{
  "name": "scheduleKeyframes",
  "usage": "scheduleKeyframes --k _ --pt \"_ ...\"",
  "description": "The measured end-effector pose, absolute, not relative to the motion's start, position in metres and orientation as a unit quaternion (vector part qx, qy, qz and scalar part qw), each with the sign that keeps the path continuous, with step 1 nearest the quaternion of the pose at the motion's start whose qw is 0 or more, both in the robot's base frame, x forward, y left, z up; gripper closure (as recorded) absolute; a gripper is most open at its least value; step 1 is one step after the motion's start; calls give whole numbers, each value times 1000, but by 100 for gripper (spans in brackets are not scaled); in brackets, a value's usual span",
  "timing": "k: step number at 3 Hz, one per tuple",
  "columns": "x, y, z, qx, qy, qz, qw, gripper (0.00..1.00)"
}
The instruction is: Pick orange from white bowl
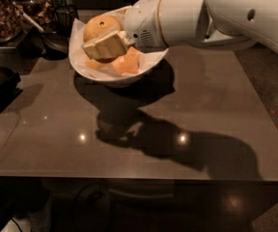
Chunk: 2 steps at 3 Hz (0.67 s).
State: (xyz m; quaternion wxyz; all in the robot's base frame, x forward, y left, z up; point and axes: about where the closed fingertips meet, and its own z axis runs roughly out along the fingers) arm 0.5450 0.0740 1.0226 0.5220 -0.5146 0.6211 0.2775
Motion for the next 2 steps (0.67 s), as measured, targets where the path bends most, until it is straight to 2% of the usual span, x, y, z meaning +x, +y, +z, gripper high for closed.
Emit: scheduleKeyframes --k 1,2 --pt "517 68 1027 -497 628 265 536 100" --pt "515 63 1026 -493 632 263 536 100"
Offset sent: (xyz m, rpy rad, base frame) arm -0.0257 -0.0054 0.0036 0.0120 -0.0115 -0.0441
